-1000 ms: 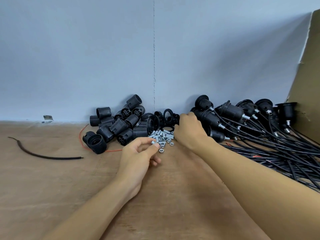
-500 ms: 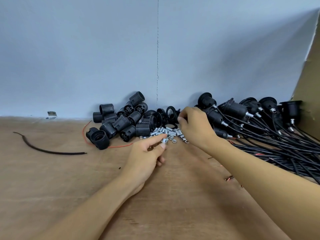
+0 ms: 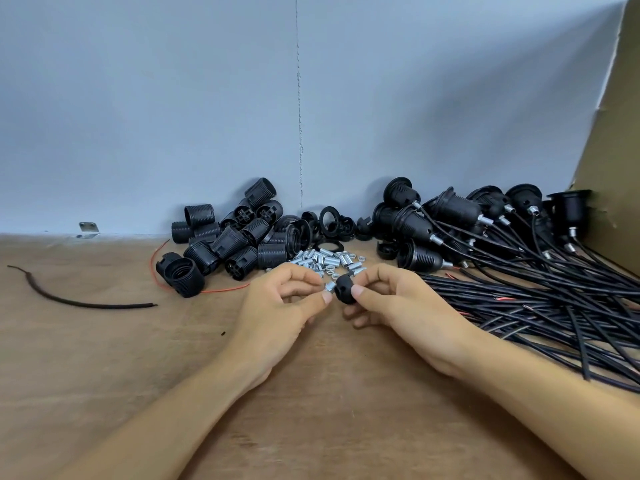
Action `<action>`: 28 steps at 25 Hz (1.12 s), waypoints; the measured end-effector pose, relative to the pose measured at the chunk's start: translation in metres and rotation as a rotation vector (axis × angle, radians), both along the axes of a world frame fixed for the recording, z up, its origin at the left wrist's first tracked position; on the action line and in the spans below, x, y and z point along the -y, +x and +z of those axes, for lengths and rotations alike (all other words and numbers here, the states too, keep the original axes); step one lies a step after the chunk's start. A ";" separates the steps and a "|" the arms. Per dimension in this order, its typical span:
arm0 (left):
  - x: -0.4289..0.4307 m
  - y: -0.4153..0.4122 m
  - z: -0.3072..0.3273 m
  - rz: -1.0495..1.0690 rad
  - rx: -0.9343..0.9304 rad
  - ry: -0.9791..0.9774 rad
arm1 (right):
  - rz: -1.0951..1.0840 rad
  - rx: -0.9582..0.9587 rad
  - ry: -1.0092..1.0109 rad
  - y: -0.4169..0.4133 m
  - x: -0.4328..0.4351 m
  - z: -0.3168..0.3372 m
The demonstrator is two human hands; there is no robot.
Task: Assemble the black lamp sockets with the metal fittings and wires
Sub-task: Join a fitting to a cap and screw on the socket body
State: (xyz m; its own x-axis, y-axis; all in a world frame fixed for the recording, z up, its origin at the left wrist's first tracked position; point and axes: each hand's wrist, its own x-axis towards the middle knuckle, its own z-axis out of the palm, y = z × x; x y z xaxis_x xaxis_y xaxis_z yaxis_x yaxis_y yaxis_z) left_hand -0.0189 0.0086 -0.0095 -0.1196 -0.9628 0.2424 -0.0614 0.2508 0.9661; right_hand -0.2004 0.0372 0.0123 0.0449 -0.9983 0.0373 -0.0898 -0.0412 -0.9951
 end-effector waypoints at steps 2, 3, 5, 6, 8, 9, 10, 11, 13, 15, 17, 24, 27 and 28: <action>-0.001 0.000 0.000 0.007 0.025 -0.018 | 0.007 0.082 0.002 0.000 -0.001 -0.001; -0.001 0.000 0.000 0.008 0.037 -0.035 | 0.006 0.117 0.003 0.001 -0.001 -0.001; -0.001 0.000 0.001 0.014 0.053 -0.058 | 0.006 0.162 0.007 0.001 -0.001 0.000; -0.001 0.001 0.001 0.023 0.060 -0.062 | 0.015 0.174 0.010 0.000 -0.001 0.000; 0.000 0.002 0.000 0.036 0.077 -0.061 | 0.054 0.173 0.013 -0.001 -0.001 -0.001; 0.000 0.002 0.000 0.041 0.082 -0.058 | 0.077 0.157 0.010 -0.002 -0.001 -0.001; -0.001 0.002 -0.001 0.043 0.091 -0.059 | 0.092 0.139 0.002 -0.003 -0.001 -0.001; -0.001 0.001 -0.001 0.045 0.107 -0.065 | 0.100 0.128 -0.008 -0.004 -0.002 -0.001; -0.001 0.001 -0.002 0.056 0.137 -0.088 | 0.103 0.119 -0.028 -0.004 -0.001 -0.003; -0.002 0.001 -0.002 0.063 0.130 -0.089 | 0.106 0.095 -0.057 -0.005 -0.001 -0.004; -0.001 0.001 -0.003 0.058 0.119 -0.079 | 0.104 0.039 -0.103 -0.006 -0.001 -0.005; -0.003 0.001 0.000 0.013 0.073 -0.057 | 0.093 -0.055 -0.186 -0.006 -0.003 -0.003; -0.003 0.003 0.000 -0.003 0.058 -0.046 | 0.096 -0.060 -0.165 -0.006 -0.003 -0.003; -0.003 0.003 0.000 -0.008 0.064 -0.055 | 0.091 -0.061 -0.160 -0.007 -0.003 -0.003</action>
State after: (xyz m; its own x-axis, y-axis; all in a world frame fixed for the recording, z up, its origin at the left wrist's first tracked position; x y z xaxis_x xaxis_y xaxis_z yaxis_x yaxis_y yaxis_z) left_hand -0.0158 0.0114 -0.0095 -0.1438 -0.9472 0.2867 -0.1204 0.3043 0.9449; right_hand -0.2072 0.0397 0.0094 0.1423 -0.9715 0.1895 -0.1385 -0.2091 -0.9680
